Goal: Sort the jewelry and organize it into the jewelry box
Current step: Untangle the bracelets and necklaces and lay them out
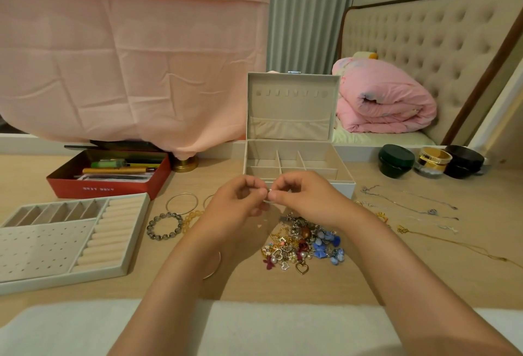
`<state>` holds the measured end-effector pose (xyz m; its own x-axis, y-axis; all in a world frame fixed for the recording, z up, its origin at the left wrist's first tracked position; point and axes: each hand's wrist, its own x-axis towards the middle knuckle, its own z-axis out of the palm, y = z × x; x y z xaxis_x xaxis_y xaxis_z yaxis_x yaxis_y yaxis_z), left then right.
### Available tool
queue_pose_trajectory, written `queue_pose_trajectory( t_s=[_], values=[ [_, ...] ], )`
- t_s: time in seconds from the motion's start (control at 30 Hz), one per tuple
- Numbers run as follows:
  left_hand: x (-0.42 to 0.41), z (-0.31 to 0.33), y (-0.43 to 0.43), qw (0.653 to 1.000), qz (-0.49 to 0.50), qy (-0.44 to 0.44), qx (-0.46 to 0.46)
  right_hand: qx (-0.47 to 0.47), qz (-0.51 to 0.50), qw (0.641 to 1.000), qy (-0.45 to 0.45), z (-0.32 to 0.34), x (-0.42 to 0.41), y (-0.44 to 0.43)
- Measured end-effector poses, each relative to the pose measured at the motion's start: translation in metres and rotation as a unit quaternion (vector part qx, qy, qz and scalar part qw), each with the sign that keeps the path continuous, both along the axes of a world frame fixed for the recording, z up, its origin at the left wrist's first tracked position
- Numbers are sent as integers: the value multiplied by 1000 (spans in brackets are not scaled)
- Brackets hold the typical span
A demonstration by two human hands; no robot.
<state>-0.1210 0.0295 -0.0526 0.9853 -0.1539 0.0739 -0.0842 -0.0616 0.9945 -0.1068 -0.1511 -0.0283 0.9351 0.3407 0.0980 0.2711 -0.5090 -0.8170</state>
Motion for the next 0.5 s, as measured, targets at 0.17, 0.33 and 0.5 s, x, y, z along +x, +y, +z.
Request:
queue_pose_trajectory(
  t_s=[0.17, 0.33, 0.5],
  values=[
    [-1, 14, 7, 996, -67, 33, -55, 69, -11, 998, -1, 12, -3, 1],
    [-3, 21, 4, 997, -47, 19, -55, 110, 3, 994, 2, 15, -3, 3],
    [-4, 32, 6, 992, -17, 8, -122, 220, 18, 971, 94, 6, 0, 7]
  ],
)
